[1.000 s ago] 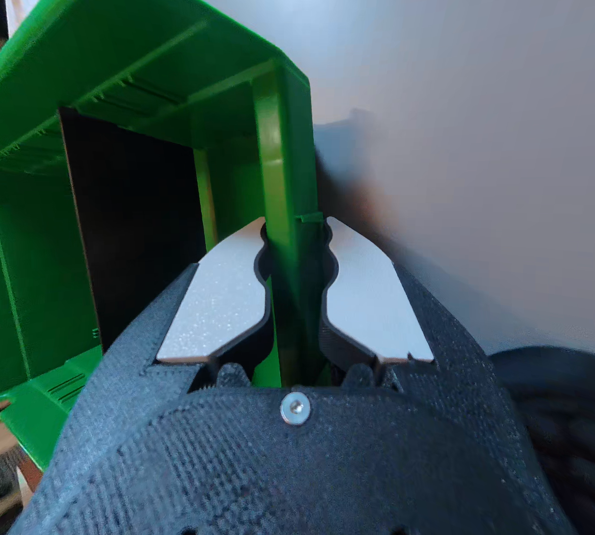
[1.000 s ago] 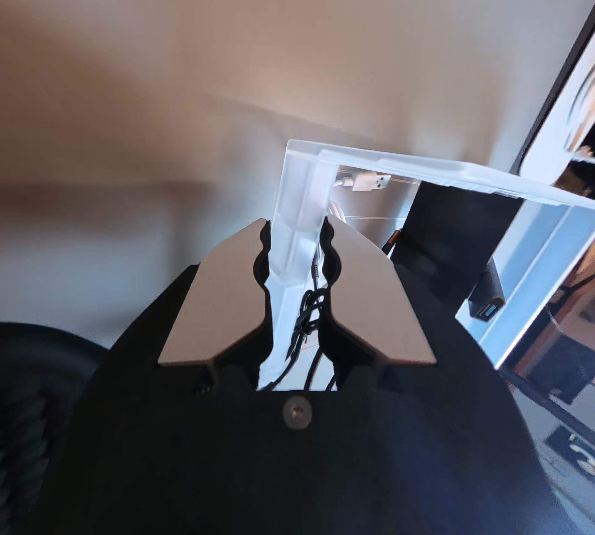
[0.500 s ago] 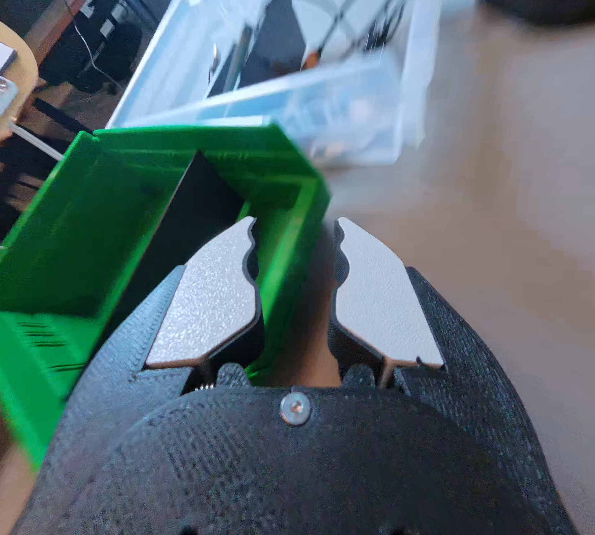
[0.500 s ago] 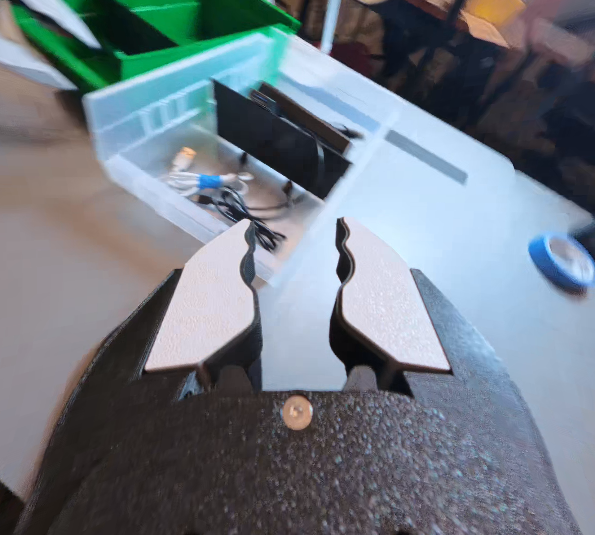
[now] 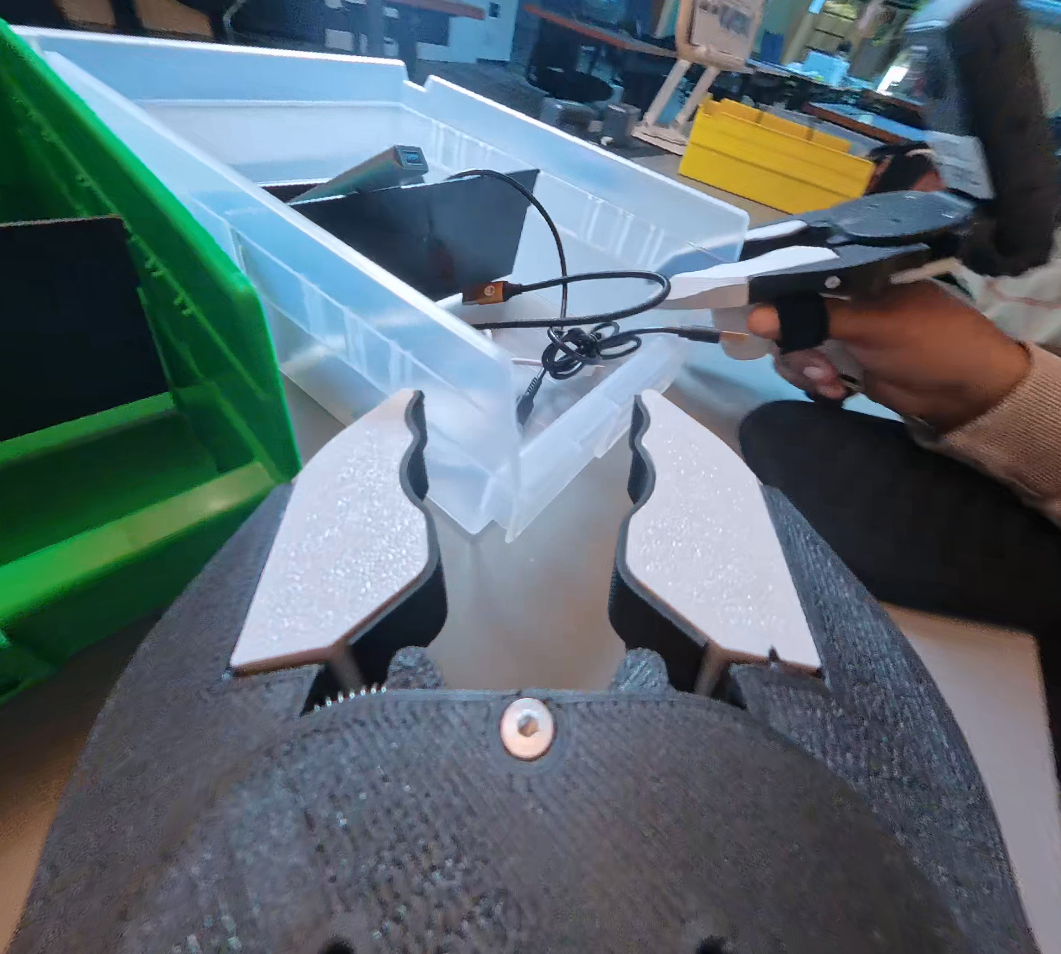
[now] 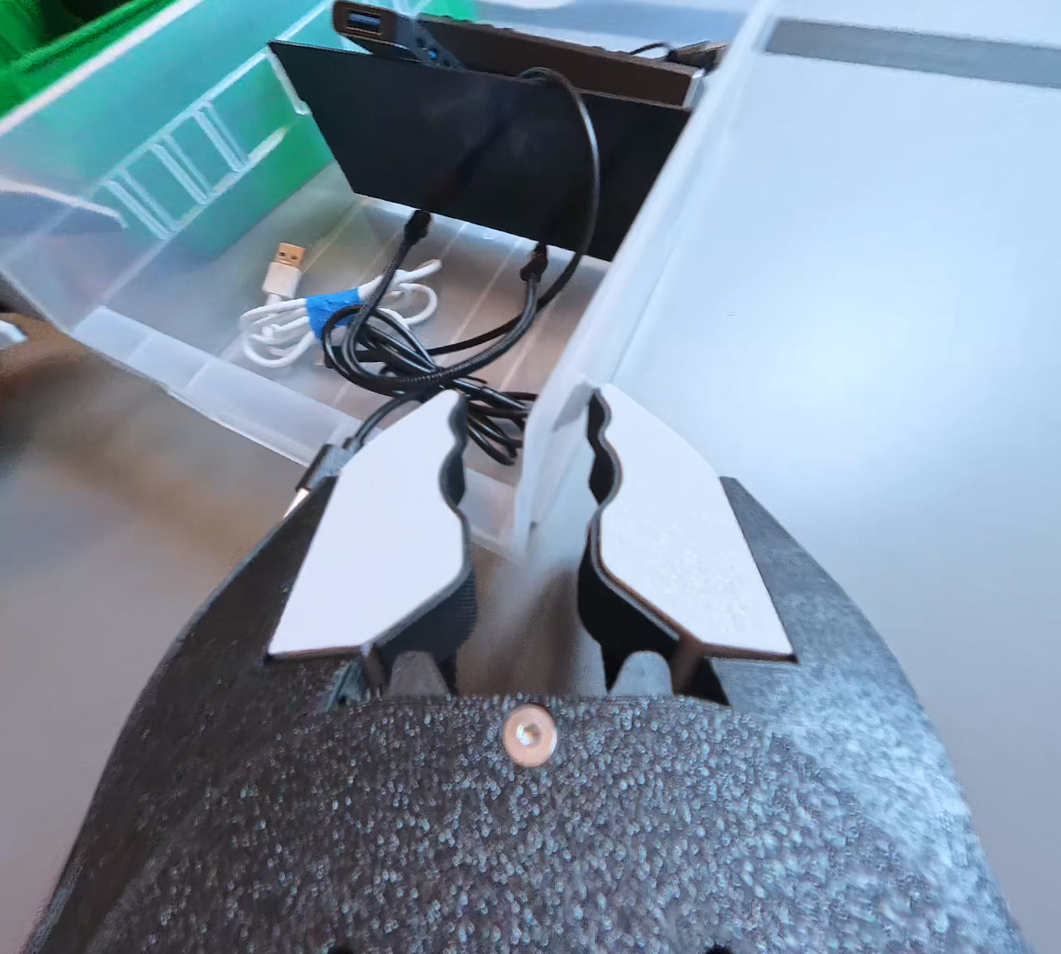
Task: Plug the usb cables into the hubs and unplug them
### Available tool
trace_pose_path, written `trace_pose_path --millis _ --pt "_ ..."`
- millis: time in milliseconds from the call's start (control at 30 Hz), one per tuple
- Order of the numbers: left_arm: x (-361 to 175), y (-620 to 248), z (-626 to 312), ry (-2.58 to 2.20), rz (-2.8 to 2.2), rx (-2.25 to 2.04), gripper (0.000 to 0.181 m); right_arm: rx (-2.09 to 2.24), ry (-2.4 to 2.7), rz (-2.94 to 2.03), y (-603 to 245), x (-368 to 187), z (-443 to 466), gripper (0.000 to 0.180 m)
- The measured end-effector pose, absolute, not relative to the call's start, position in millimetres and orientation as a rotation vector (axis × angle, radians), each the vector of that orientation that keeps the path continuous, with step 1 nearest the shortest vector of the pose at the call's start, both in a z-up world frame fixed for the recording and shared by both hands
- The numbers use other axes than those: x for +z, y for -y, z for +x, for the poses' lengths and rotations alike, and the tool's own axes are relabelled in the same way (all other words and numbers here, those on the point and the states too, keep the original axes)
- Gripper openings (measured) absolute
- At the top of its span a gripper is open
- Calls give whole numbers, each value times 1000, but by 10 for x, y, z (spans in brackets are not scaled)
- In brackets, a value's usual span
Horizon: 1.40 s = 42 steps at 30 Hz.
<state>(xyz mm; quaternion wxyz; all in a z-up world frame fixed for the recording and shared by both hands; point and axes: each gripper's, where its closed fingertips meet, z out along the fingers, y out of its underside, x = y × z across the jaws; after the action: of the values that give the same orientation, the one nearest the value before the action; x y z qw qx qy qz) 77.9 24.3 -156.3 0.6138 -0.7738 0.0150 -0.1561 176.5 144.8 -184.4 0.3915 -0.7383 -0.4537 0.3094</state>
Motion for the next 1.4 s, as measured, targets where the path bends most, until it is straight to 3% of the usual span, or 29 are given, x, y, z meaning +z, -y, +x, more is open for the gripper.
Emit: trace_pose_path --millis 33,67,133,200,400,667,867,1133,1400 --pt "-1567 -285 738 -22 -1783 -326 70 718 1123 -1849 -1510 -1816 1806 22" --pt "-1581 -321 693 -25 -1789 -277 66 665 1124 -1810 -1524 -1806 1823 16" --pt "-1615 -384 593 -24 -1807 -172 61 513 1173 -1759 -1489 -1800 1845 13" --pt "-1624 -402 480 -1 -1814 -87 40 392 1205 -1708 -1435 -1783 1859 10" --pt "-1414 -217 525 -122 -1767 -2 20 271 1108 -1596 -1163 -1434 2069 8" --pt "-882 167 897 -289 -1638 17 18 277 934 -1430 -720 -704 2481 6" --pt "-82 570 731 -292 -1457 136 17 319 875 -1198 -309 127 2352 7" --pt "523 1718 -510 -153 -1403 447 17 705 984 -949 472 746 896 10" --pt "54 2690 -1842 74 -1528 618 15 955 1183 -973 1117 221 -892 10"
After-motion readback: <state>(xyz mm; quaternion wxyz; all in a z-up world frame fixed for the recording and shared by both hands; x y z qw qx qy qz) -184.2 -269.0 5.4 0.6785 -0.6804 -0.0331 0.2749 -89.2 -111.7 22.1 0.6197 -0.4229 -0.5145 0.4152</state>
